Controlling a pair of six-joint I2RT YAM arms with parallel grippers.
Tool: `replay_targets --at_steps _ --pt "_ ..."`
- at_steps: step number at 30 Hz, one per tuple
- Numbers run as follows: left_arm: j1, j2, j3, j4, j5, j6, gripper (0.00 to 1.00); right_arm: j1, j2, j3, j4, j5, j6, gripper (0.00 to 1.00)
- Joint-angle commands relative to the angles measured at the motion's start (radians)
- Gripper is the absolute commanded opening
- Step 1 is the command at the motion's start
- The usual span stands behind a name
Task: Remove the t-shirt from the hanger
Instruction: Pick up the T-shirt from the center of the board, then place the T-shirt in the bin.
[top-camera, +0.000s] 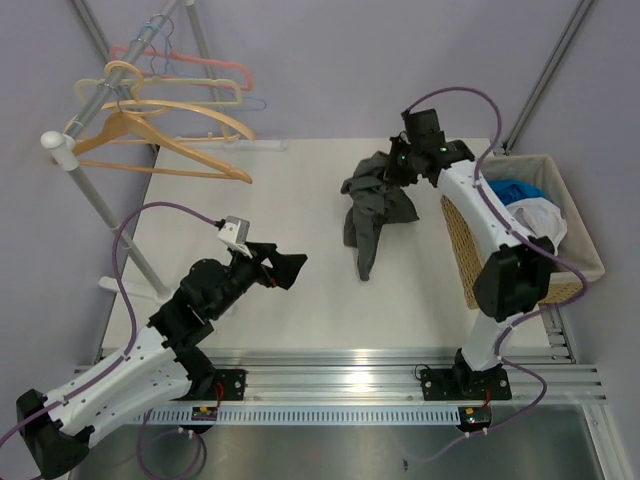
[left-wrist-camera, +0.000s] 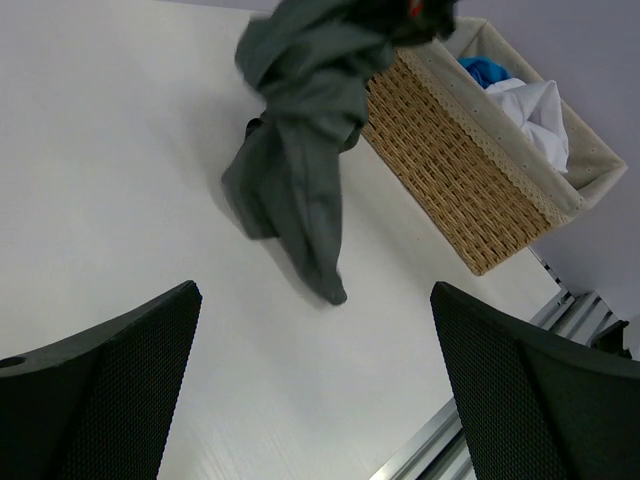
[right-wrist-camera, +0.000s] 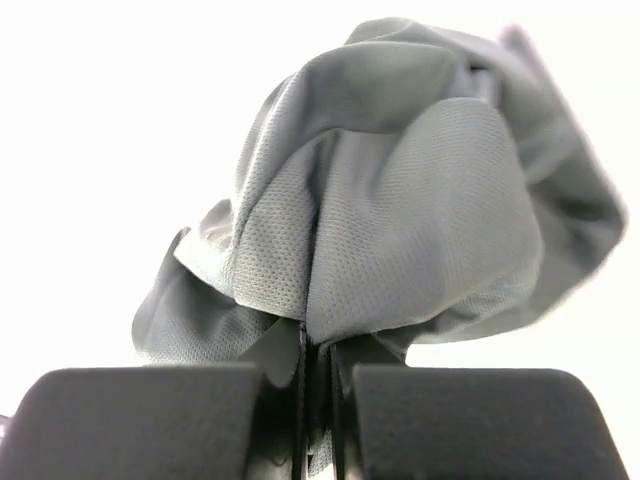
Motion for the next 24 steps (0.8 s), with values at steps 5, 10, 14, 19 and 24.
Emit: replay_targets --at_steps 5,10,14,19,24 --pt "-0.003 -0.004 -0.005 0.029 -0.065 0.000 0.99 -0.091 -0.227 0.367 -0.163 0.141 0.058 0.00" --pt "-0.003 -0.007 0.000 0.015 -0.079 0.004 0.99 -0.179 -0.259 0.646 -0.294 0.293 0.016 0.00" --pt "-0.003 -0.017 -0.003 0.015 -0.085 0.009 0.99 -0.289 -0.283 0.740 -0.305 0.304 0.018 0.00" --pt "-0.005 -0.022 0.000 0.009 -0.085 0.013 0.99 -0.363 -0.288 0.686 -0.295 0.326 0.027 0.00" --pt "-0.003 -0.025 0.000 0.006 -0.093 0.012 0.99 -0.390 -0.404 0.309 -0.077 0.313 0.071 0.00"
